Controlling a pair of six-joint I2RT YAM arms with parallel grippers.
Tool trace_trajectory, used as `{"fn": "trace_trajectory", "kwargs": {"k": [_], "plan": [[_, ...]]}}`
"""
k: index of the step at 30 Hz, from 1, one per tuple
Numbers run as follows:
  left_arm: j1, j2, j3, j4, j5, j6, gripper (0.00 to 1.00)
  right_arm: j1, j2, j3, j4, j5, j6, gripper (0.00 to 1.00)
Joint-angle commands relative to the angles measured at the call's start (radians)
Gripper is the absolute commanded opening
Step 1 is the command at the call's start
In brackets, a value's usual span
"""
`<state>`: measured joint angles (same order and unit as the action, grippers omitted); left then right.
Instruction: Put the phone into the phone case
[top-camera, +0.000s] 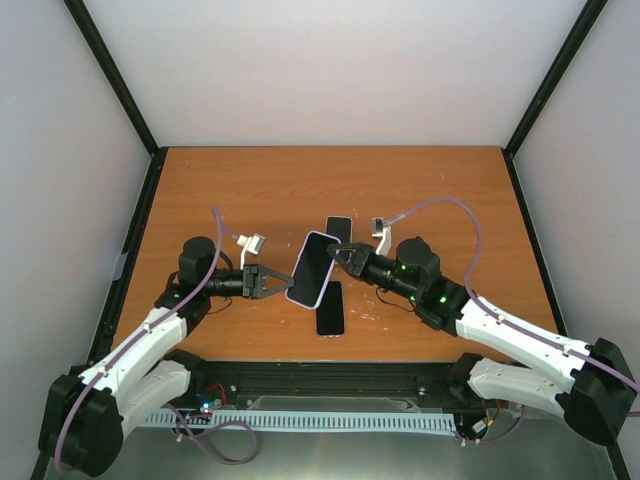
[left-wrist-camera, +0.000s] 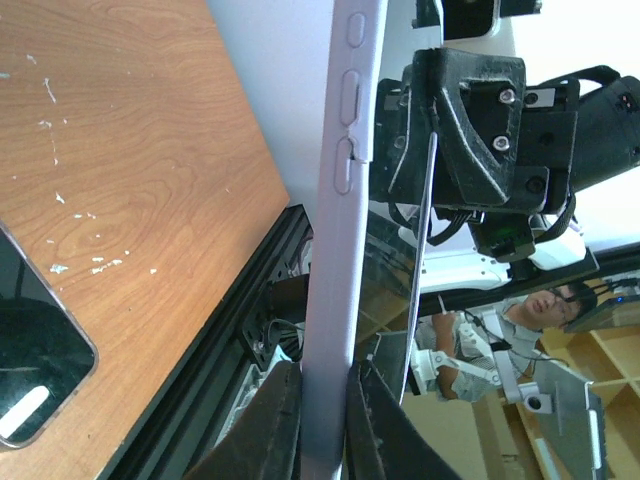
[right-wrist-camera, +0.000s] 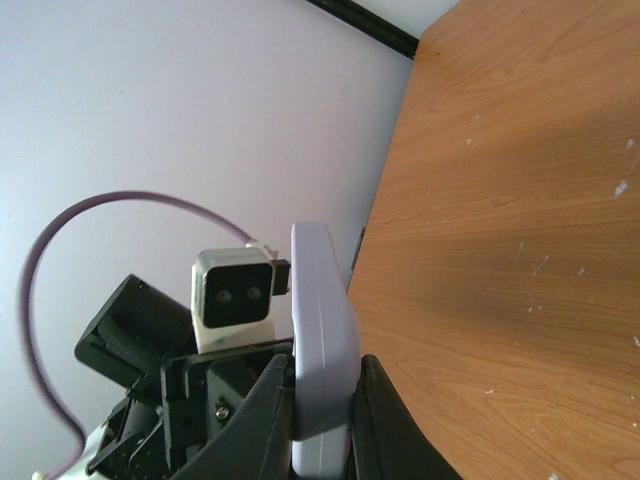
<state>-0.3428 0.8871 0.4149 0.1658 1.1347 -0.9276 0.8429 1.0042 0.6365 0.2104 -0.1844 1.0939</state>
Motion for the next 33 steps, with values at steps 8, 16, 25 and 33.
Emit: {"fn": "trace_trajectory", "kwargs": {"k": [8, 16, 25, 33], "plan": [[-0.002, 0.028, 0.052, 0.016, -0.035, 0.012, 0.0, -0.004, 0.028, 0.019, 0.064, -0.034, -0.008, 0.07], [-0.002, 0.022, 0.049, 0.122, -0.11, -0.032, 0.0, 0.002, 0.079, -0.024, 0.079, -0.19, 0.053, 0.5], [-0.002, 0.027, 0.038, 0.166, -0.237, -0.031, 0.0, 0.07, 0.119, -0.099, 0.162, -0.229, 0.098, 0.49], [-0.002, 0.025, 0.015, 0.187, -0.222, -0.048, 0.0, 0.07, 0.129, -0.087, 0.186, -0.201, 0.09, 0.35]]}}
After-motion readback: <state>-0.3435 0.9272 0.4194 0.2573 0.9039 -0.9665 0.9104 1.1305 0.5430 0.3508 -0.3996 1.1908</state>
